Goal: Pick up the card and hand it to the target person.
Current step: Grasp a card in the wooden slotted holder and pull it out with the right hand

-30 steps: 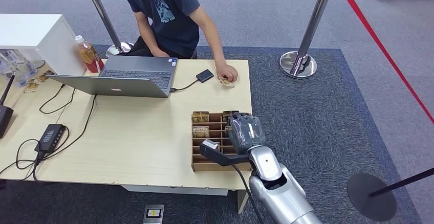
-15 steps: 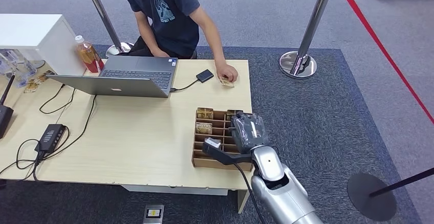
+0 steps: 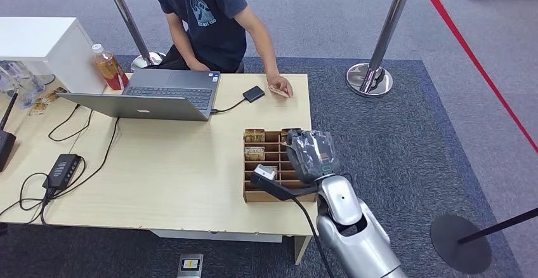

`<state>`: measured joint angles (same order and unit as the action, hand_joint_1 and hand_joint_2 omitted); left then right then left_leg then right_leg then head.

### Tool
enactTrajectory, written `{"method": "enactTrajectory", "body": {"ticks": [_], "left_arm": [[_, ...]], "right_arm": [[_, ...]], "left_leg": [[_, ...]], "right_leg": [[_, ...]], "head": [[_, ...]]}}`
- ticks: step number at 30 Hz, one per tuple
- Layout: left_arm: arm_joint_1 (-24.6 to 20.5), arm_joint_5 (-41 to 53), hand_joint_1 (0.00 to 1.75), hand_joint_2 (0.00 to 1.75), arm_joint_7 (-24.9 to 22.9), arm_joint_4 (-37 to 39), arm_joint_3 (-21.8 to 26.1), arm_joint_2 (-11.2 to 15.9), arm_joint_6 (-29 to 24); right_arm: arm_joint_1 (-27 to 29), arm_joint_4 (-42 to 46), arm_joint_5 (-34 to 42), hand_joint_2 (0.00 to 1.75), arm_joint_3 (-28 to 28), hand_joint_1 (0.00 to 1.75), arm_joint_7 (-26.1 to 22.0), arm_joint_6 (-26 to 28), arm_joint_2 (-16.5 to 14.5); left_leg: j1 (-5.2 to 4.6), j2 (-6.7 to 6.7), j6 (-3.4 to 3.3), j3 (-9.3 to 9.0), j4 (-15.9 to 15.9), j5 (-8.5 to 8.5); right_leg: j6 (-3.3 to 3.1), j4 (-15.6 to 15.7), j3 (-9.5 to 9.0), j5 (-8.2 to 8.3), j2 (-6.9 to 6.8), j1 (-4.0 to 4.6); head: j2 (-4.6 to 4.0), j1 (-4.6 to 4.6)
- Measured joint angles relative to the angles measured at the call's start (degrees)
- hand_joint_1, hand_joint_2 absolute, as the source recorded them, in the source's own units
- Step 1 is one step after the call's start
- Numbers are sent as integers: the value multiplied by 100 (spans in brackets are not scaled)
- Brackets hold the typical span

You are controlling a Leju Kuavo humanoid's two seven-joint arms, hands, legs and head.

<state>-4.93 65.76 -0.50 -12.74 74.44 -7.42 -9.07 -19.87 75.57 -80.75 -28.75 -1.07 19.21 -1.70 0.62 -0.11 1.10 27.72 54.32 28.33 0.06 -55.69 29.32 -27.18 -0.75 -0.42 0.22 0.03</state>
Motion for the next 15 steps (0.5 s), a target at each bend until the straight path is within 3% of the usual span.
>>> {"method": "enactTrajectory", "body": {"ticks": [9,15], "left_arm": [[0,-10,0,0,11,0,1,-5,-12],[-1,13,0,0,34,0,-2,-12,-13]], "right_arm": [[-12,921,105,175,-8,175,-89,52,205],[-338,922,315,175,-20,175,-270,20,193]], "left_leg": [[0,0,0,4,0,0],[0,1,3,6,0,-2]], "right_leg": [[0,0,2,0,0,0],[-2,-2,2,3,0,0]], "head": [[0,-1],[0,0]]}}
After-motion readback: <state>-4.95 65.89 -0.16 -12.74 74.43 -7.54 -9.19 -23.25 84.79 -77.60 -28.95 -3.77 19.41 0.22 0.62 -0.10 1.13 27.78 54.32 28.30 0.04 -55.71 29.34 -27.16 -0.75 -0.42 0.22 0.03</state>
